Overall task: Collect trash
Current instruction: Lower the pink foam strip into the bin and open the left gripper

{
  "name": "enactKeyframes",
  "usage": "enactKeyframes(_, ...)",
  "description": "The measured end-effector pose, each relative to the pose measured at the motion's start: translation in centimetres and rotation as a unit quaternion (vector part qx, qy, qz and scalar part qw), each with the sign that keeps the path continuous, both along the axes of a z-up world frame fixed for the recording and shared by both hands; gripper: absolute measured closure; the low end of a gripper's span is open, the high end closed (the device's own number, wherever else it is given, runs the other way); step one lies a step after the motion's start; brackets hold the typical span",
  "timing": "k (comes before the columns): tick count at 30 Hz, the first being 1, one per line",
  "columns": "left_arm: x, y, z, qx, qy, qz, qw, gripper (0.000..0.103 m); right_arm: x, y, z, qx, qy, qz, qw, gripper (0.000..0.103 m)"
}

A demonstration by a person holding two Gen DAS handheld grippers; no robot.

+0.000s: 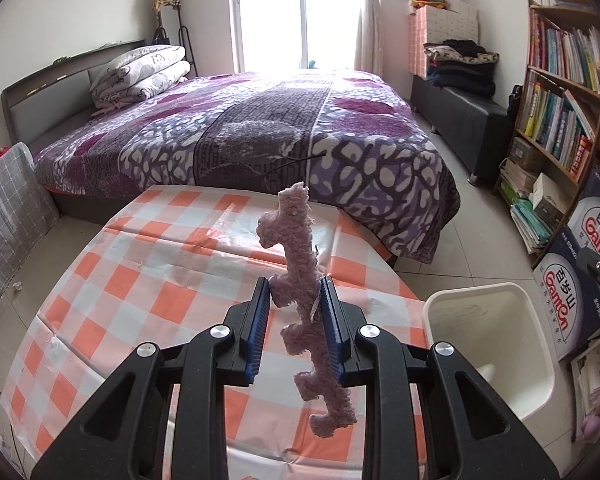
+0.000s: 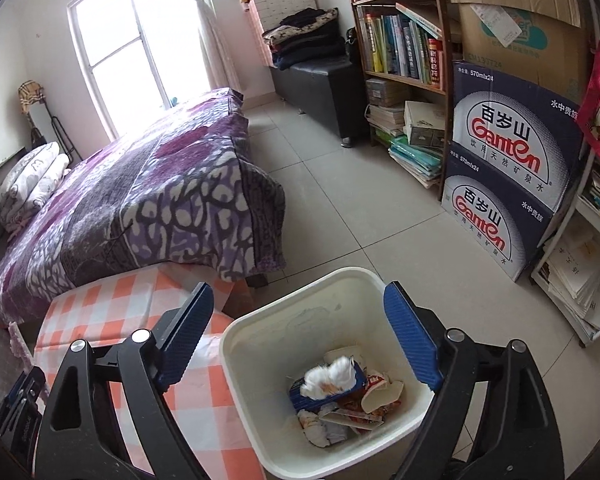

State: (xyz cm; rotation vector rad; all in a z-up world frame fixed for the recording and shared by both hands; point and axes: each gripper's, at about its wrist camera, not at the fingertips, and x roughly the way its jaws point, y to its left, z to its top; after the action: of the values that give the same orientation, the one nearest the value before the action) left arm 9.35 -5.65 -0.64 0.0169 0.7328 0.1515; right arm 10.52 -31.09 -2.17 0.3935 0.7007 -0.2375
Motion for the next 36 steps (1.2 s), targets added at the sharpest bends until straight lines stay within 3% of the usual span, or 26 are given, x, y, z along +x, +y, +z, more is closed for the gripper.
enactKeyframes(6, 0.1, -3.7, -0.3, 0.000, 0.011, -0.036, 0.9993, 0.077, -1.0, -2.9, 0.5, 0.014, -0.014, -0.029, 0.999, 0.013)
enactKeyframes(17, 1.6, -12.3, -0.3, -0.070, 0.057, -0.116, 0.9891, 0.076, -3.1, -8.6, 1.8, 0.057, -0.048, -0.095, 0.993, 0.007)
enactKeyframes(20, 2.4, -14.2, -0.6, -0.114, 0.086, -0.148, 0.9786, 0.076, -3.7, -10.3, 1.9, 0.075, -0.055, -0.117, 0.989, 0.007)
enactKeyframes(23, 3.3, -15.6, -1.1, -0.186, 0.126, -0.189, 0.9559, 0.075, -4.3, -11.6, 1.9, 0.089, -0.065, -0.135, 0.985, 0.007)
enactKeyframes(24, 3.6, -16.0, -1.2, -0.202, 0.135, -0.200, 0.9493, 0.072, -4.5, -11.8, 2.0, 0.089, -0.068, -0.138, 0.984, 0.007)
enactKeyframes(26, 3.7, -16.6, -1.2, -0.220, 0.142, -0.214, 0.9409, 0.057, -4.7, -12.0, 2.2, 0.083, -0.073, -0.140, 0.984, 0.007)
enactKeyframes(29, 3.5, -16.6, -1.1, -0.231, 0.147, -0.231, 0.9335, 0.051, -5.2, -11.8, 2.6, 0.073, -0.087, -0.141, 0.984, 0.007)
enactKeyframes(31, 3.2, -16.1, -1.1, -0.218, 0.144, -0.228, 0.9379, 0.045, -5.5, -11.7, 2.7, 0.074, -0.099, -0.141, 0.982, 0.007)
enactKeyframes(36, 1.9, -13.5, -1.1, -0.153, 0.124, -0.199, 0.9599, 0.040, -5.5, -10.1, 3.1, 0.060, -0.102, -0.133, 0.984, 0.007)
